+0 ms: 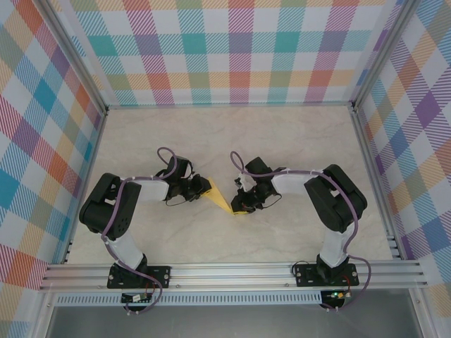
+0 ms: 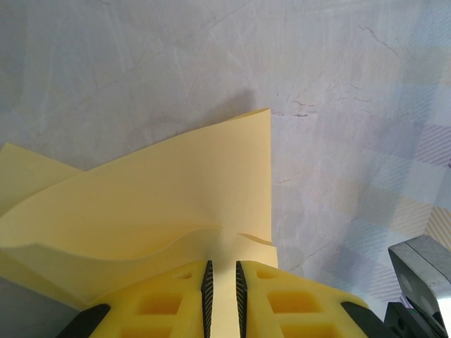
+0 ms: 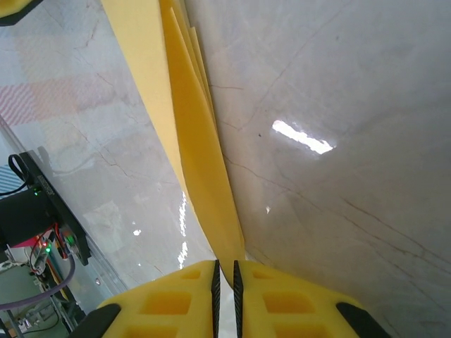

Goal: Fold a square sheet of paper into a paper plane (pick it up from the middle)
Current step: Fold the wing for the fifth time at the center of the table.

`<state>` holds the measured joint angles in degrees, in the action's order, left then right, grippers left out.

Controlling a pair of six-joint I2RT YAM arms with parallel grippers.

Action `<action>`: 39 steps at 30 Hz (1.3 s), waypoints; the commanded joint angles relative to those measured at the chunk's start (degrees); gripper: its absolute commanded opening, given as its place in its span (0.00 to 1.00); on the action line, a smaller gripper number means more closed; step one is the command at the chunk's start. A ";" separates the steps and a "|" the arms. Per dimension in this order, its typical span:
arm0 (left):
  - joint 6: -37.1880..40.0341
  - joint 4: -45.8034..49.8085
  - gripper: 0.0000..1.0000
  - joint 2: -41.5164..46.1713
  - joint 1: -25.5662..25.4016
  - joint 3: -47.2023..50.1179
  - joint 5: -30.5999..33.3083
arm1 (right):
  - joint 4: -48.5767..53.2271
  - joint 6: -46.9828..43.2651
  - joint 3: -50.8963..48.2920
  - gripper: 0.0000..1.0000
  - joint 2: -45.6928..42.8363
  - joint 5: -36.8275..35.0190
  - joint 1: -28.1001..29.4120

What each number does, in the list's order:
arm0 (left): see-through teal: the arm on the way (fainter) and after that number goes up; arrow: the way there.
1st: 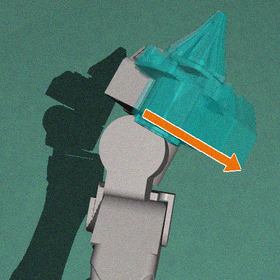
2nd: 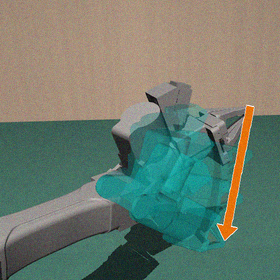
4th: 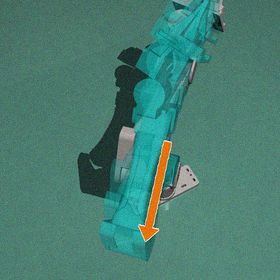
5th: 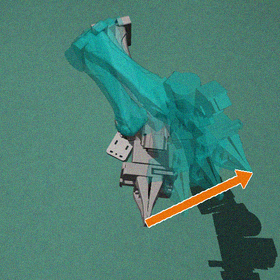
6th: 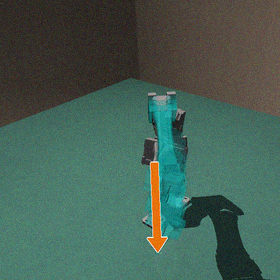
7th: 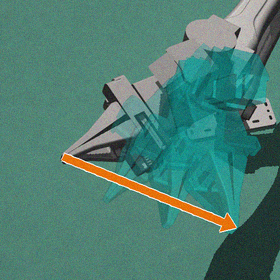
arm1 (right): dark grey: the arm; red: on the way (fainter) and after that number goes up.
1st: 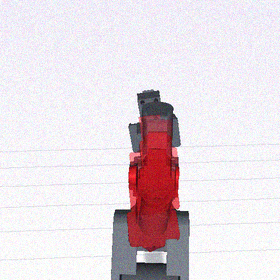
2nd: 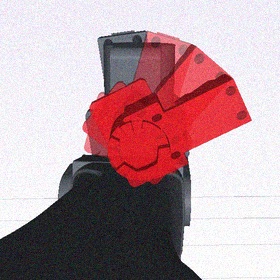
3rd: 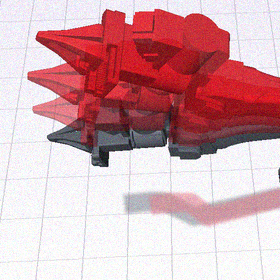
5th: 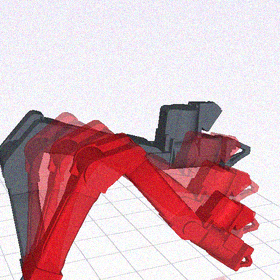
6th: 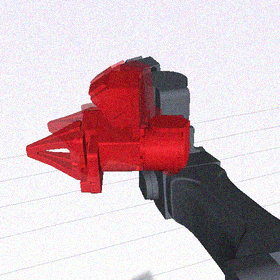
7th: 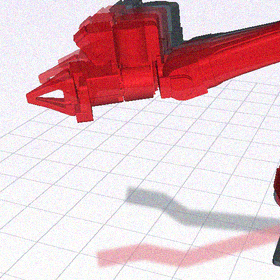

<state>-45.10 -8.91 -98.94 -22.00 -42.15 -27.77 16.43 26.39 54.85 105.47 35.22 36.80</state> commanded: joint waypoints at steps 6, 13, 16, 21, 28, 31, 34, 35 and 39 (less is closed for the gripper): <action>1.27 3.53 0.20 1.13 -0.59 -0.10 2.09 | 1.73 -1.22 -0.05 0.19 -2.80 -2.44 -0.05; 1.48 3.81 0.20 1.25 -0.59 -0.21 2.11 | 1.04 -0.14 4.00 0.21 -6.48 -8.74 0.18; 1.46 3.79 0.20 1.20 -0.59 -0.21 2.19 | 0.37 -0.11 6.70 0.21 -4.29 -7.45 1.10; 1.46 3.81 0.20 0.94 -0.59 -0.39 2.00 | -0.29 -0.38 13.03 0.20 1.70 -4.07 2.97; 1.38 4.16 0.20 1.03 -0.59 -0.61 2.20 | 0.37 -1.11 18.18 0.17 8.74 -1.48 4.25; 1.42 4.15 0.20 0.89 -0.59 -0.74 2.10 | 0.57 -1.47 18.54 0.16 9.77 -0.17 4.41; 1.42 4.25 0.20 0.78 -0.59 -0.84 2.06 | 1.35 -2.03 18.37 0.16 10.60 0.36 4.42; 1.37 4.33 0.20 0.76 -0.59 -0.88 2.12 | 1.65 -2.13 18.36 0.16 10.71 0.24 4.51; 1.42 4.63 0.20 0.46 -0.60 -1.10 2.36 | 3.42 -3.25 18.31 0.16 11.25 -1.20 4.51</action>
<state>-45.10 -7.35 -98.61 -22.00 -42.57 -27.29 17.58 25.28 71.68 115.74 33.26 41.04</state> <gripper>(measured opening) 0.200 0.156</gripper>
